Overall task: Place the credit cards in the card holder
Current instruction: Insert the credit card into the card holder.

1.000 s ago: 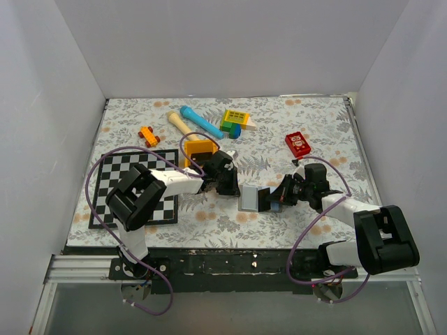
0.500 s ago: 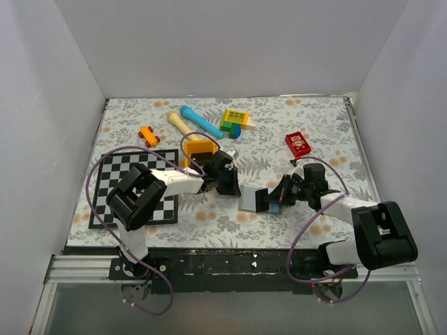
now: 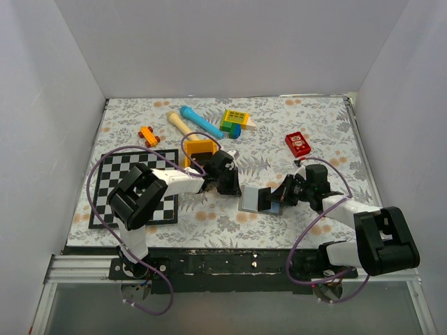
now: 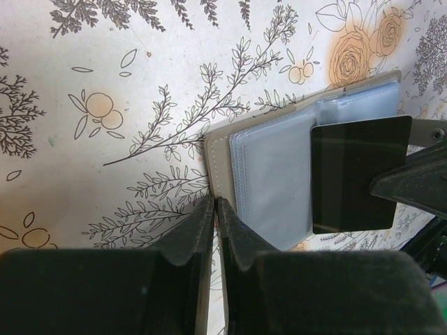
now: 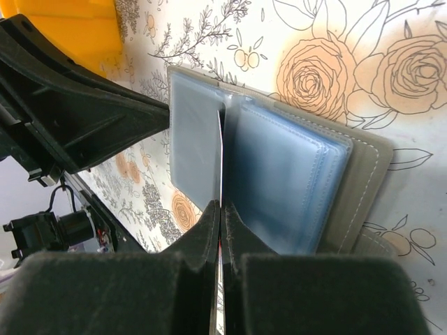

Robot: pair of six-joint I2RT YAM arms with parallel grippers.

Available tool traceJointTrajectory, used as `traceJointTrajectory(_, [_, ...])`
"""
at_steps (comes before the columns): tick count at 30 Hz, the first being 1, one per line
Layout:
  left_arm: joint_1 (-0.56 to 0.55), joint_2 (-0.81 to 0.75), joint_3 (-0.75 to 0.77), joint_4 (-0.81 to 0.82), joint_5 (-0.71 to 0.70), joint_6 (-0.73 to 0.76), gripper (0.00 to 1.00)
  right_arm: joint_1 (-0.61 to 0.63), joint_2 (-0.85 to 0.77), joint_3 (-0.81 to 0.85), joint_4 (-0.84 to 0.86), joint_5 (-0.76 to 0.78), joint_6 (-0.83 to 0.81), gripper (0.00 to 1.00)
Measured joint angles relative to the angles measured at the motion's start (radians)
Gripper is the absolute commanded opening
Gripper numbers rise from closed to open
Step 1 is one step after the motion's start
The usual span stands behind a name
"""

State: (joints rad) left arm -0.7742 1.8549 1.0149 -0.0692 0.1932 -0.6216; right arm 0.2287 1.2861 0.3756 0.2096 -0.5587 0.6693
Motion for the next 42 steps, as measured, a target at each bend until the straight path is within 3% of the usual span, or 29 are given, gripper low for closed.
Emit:
traceJointTrajectory(18, [0.0,0.002,0.002,0.0,0.002,0.0,0.05,-0.014,0.009,-0.014,0.001,0.004,0.035,0.01])
traceJointTrajectory(19, [0.0,0.002,0.002,0.0,0.002,0.0,0.04,-0.014,0.006,-0.014,0.001,0.005,0.035,0.99])
traceJointTrajectory(20, [0.0,0.002,0.002,0.0,0.002,0.0,0.04,-0.014,0.004,-0.014,0.001,0.006,0.035,0.02])
traceJointTrajectory(42, [0.0,0.004,0.008,-0.005,0.002,0.001,0.03,-0.022,0.051,-0.016,0.051,-0.023,0.041,0.01])
